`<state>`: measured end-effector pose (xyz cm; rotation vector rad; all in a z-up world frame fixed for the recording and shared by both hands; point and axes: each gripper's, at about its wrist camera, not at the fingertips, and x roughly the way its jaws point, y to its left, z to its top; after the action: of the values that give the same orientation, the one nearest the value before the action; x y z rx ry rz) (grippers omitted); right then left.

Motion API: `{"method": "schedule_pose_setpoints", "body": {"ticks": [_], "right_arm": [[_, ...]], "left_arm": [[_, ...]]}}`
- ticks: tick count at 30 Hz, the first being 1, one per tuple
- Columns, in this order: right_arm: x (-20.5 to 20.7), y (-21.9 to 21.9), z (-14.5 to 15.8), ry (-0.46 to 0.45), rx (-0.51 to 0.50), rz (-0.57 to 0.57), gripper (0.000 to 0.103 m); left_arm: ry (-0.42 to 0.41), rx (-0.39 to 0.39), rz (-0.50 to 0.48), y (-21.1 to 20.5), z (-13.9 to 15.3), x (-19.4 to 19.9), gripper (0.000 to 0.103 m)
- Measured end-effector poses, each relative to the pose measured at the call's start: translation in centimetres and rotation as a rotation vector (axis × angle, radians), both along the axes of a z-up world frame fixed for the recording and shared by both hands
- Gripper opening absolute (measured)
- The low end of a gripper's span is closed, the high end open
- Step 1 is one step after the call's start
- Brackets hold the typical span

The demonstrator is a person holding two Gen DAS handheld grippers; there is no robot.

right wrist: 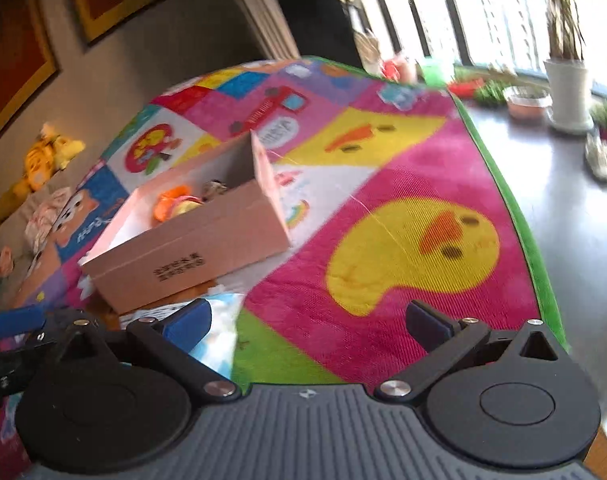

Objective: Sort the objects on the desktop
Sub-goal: 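Lift the black plush cat with the left gripper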

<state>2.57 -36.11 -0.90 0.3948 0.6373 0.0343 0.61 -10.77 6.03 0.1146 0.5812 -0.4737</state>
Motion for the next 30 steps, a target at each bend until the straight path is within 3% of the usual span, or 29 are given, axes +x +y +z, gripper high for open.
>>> {"method": "schedule_pose_setpoints", "body": {"ticks": [4, 17, 22, 26, 30], "right_arm": [[0.1, -0.1, -0.2, 0.004, 0.003, -0.002, 0.103], [0.5, 1.0, -0.2, 0.036, -0.089, 0.038, 0.103], [0.4, 0.8, -0.2, 0.025, -0.07, 0.031, 0.103], [0.5, 1.2, -0.2, 0.032, -0.094, 0.03, 0.103], [0.6, 1.7, -0.2, 0.04, -0.131, 0.03, 0.103]], "left_arm": [[-0.014, 0.048, 0.052, 0.8, 0.1, -0.2, 0.102], [-0.006, 0.095, 0.175, 4.7, -0.1, -2.1, 0.103], [0.09, 0.059, 0.251, 7.9, -2.0, -3.3, 0.103], [0.18, -0.017, 0.262, 8.8, -3.4, -2.9, 0.103], [0.164, -0.05, 0.239, 7.4, -3.3, -1.9, 0.103]]}}
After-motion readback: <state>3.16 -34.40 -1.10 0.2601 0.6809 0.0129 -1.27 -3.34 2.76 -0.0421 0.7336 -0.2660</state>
